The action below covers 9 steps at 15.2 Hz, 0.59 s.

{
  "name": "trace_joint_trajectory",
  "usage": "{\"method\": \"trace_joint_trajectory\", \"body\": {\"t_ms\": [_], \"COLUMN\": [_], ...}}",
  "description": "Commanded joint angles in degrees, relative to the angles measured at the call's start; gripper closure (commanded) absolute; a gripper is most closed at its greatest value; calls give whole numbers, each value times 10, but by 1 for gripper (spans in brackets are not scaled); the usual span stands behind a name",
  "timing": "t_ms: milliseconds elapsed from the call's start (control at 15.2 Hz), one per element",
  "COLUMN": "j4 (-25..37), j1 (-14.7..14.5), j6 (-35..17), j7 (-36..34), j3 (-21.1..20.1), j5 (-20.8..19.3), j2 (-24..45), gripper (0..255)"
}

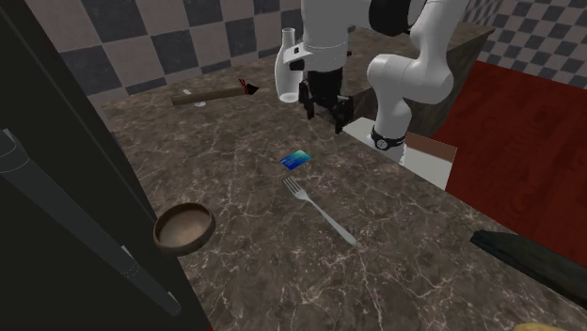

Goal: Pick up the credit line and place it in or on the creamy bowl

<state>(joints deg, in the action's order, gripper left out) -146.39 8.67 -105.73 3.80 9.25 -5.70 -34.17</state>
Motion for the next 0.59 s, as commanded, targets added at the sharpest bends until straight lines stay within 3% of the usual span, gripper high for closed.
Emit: {"method": "trace_joint_trajectory", "body": {"t_ms": [0, 330, 528], "j4": [-13, -24, -35], "j1": [10, 32, 32], "j6": [-37, -120, -138], "j7": [4, 19, 19], "j3": [17, 59, 61], "j5": [-4, -6, -7], "j2": [27, 111, 118], "gripper": [0, 0, 0]}}
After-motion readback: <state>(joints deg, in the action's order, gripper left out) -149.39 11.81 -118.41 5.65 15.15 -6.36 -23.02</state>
